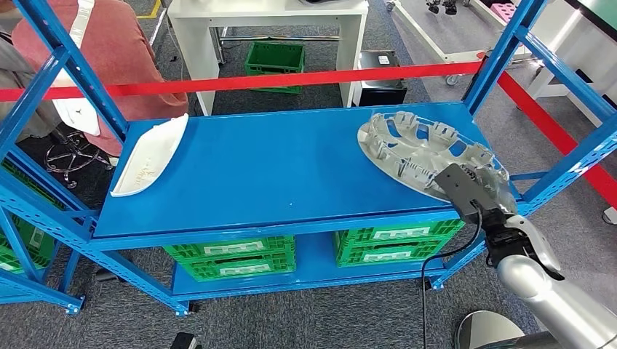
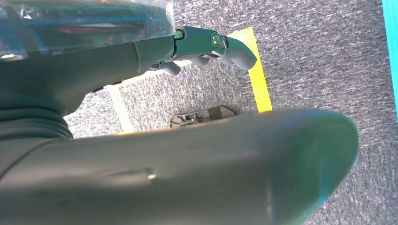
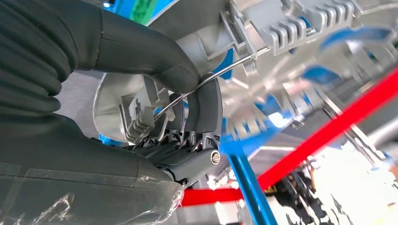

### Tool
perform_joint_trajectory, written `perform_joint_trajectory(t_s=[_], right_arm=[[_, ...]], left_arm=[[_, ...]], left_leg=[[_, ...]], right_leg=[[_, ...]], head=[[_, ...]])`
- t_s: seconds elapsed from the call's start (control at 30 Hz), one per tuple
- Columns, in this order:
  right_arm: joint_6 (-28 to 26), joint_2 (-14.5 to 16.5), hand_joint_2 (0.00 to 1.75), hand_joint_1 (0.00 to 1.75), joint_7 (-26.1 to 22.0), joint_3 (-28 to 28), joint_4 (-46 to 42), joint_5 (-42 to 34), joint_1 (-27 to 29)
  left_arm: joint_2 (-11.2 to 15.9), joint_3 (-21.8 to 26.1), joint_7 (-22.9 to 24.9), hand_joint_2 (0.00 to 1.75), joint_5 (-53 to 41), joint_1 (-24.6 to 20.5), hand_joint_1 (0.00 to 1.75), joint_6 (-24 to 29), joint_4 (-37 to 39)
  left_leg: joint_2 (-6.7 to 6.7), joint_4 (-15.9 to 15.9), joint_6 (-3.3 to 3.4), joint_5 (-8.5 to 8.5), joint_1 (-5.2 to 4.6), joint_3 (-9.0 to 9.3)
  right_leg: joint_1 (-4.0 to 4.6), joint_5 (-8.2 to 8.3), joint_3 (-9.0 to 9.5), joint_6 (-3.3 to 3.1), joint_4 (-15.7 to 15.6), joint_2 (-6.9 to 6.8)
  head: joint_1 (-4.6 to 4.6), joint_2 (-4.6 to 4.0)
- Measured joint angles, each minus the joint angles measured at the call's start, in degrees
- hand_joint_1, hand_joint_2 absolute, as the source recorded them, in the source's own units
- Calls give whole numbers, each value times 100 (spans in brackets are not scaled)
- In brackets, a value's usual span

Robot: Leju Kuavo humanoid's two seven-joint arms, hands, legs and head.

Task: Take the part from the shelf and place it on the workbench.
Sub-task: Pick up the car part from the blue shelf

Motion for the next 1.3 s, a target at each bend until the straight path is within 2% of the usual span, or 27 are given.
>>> perform_joint_trajectory(t_s=[0.5,0.83,1.3], right_arm=[[-243,-342,175,175,106,-771,-985,-134,121],[-304,-656,175,175,477,-1292,-1961,-129,83],[-248,-1113,175,175,974,-1731,-3175,-279,-335]], left_arm=[[-42,0,-54,0,69,-1,0,-13,-3],[-78,4,-115,0,150,12,0,-2,-3],[-191,24,-333,0,255,33,0,65,-3]], left_leg=[[0,-2,0,0,-1,-7],[0,-3,0,0,-1,-21],[0,-4,0,0,-2,-26]], right_leg=[[-1,0,-9,0,0,0],[-1,0,-22,0,0,-1],[-2,0,-28,0,0,0]], head=[[0,0],[0,0],[0,0]])
